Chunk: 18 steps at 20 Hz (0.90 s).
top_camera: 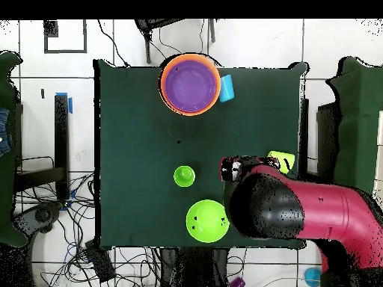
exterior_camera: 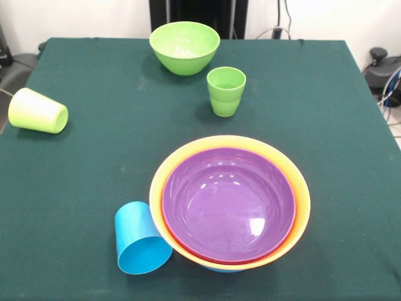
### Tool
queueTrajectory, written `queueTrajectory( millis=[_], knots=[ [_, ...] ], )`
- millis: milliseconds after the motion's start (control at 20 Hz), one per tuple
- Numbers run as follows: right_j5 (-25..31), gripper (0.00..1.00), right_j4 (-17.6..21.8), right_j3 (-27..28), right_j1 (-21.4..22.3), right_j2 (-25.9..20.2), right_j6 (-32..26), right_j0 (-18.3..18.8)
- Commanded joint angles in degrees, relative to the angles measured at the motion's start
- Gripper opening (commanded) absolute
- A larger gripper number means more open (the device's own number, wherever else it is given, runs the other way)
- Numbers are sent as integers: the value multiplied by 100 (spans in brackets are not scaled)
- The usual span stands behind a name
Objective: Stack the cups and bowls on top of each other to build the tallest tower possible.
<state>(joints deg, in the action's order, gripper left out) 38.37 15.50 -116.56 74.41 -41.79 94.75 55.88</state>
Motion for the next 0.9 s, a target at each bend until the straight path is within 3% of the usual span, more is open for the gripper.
queueTrajectory(
  millis=[50,400,900],
  knots=[
    [1783,100,217,546,-213,429,421,-433],
    [2282,100,14,649,-157,528,278,-409],
    [2230,100,15,730,-238,583,333,-484]
  ],
)
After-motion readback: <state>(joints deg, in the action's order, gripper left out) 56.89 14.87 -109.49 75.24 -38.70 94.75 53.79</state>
